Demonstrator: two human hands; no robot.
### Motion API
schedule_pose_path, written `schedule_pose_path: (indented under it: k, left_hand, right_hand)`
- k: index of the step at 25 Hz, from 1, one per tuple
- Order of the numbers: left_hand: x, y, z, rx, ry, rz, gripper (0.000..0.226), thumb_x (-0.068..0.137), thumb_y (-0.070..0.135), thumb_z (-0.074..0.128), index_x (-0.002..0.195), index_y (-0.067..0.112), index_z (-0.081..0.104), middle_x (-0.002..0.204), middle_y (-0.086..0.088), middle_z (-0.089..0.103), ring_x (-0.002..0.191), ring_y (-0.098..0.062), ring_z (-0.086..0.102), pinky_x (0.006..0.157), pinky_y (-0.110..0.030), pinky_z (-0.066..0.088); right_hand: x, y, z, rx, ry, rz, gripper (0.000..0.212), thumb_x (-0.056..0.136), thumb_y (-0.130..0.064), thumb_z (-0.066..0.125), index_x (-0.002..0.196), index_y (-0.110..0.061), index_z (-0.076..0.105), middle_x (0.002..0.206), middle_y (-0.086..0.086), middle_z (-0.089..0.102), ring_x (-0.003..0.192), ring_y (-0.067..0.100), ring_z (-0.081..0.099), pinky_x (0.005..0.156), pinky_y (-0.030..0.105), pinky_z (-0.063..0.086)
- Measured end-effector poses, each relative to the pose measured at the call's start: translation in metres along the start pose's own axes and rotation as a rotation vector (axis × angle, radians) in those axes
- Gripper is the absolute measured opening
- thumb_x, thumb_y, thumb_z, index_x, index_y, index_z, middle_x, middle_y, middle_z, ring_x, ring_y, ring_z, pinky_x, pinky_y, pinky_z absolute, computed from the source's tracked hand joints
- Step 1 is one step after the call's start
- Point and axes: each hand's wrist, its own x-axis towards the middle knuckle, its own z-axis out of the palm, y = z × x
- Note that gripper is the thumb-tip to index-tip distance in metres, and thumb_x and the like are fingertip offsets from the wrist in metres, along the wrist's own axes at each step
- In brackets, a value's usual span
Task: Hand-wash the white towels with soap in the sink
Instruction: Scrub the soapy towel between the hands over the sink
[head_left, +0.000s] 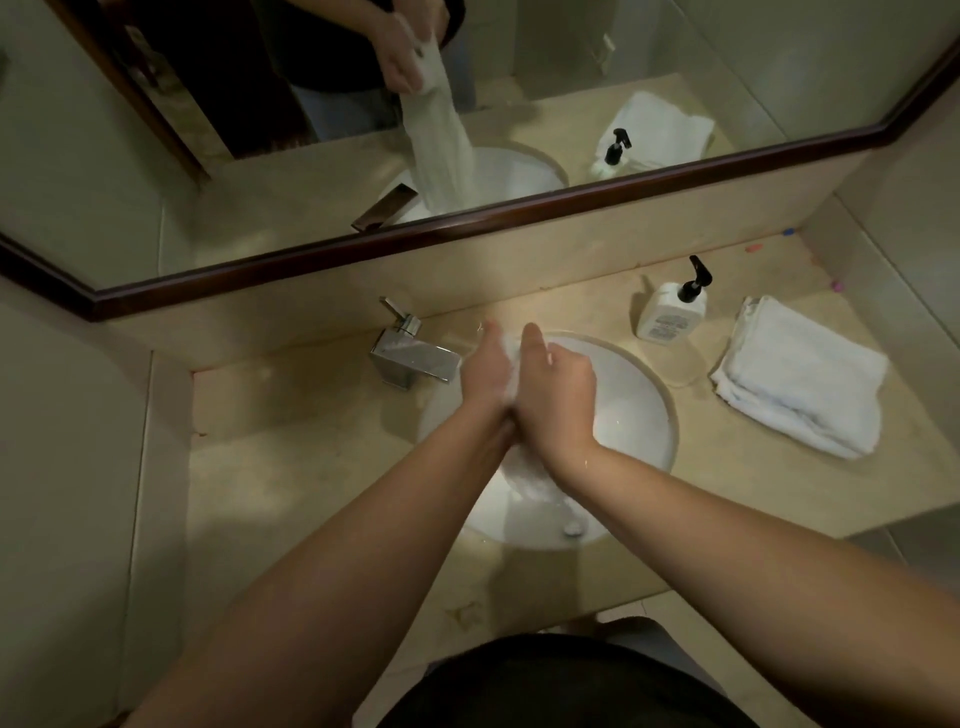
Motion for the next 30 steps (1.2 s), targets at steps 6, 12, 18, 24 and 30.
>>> schedule_pose_path:
  k: [6, 12, 18, 24, 30]
  left_hand:
    - [0.000, -0.013, -0.015, 0.165, 0.035, 0.131, 0.063, 0.098, 0.064, 0.039, 0.126, 0.012, 0.061, 0.114, -0.001, 0.065, 0.105, -0.020, 0.062, 0.099, -0.035, 0.049]
    - [0.019, -0.027, -0.039, 0.431, 0.024, 0.065, 0.073, 0.097, 0.063, 0.045, 0.143, 0.006, 0.047, 0.140, -0.005, 0.051, 0.125, -0.028, 0.053, 0.096, -0.033, 0.042]
    - [0.055, -0.045, -0.049, 0.761, -0.153, 0.173, 0.052, 0.068, 0.022, 0.092, 0.109, 0.010, 0.062, 0.110, -0.006, 0.068, 0.101, -0.021, 0.065, 0.088, -0.037, 0.054]
    - [0.114, -0.071, -0.034, 1.073, -0.013, 0.296, 0.049, 0.099, 0.032, 0.058, 0.136, 0.002, 0.047, 0.135, -0.021, 0.058, 0.125, -0.035, 0.054, 0.099, -0.035, 0.042]
    - [0.189, -0.097, -0.016, 0.962, 0.000, 0.041, 0.071, 0.095, 0.041, 0.062, 0.149, 0.003, 0.034, 0.147, -0.017, 0.048, 0.130, -0.033, 0.051, 0.101, -0.036, 0.044]
  right_hand:
    - [0.022, 0.016, -0.017, -0.160, -0.012, 0.034, 0.050, 0.102, -0.043, 0.040, 0.063, -0.015, 0.052, 0.069, 0.003, 0.058, 0.078, 0.029, 0.057, 0.068, 0.032, 0.035]
    - [0.041, 0.067, -0.051, -0.221, -0.327, 0.186, 0.040, 0.078, -0.042, 0.079, 0.096, -0.010, 0.062, 0.098, 0.006, 0.070, 0.093, 0.025, 0.068, 0.079, 0.037, 0.055]
    - [0.076, 0.097, -0.069, -0.273, -0.357, 0.192, 0.026, 0.089, -0.026, 0.071, 0.105, -0.006, 0.064, 0.097, 0.008, 0.068, 0.076, 0.019, 0.064, 0.060, 0.029, 0.052]
    - [0.118, 0.145, -0.056, -0.422, -0.425, 0.234, 0.058, 0.099, -0.039, 0.052, 0.149, -0.013, 0.039, 0.151, 0.010, 0.044, 0.136, 0.031, 0.044, 0.114, 0.043, 0.035]
    - [0.154, 0.179, -0.031, -0.309, -0.475, 0.357, 0.046, 0.096, -0.025, 0.062, 0.137, -0.009, 0.049, 0.119, 0.004, 0.053, 0.106, 0.020, 0.052, 0.085, 0.031, 0.042]
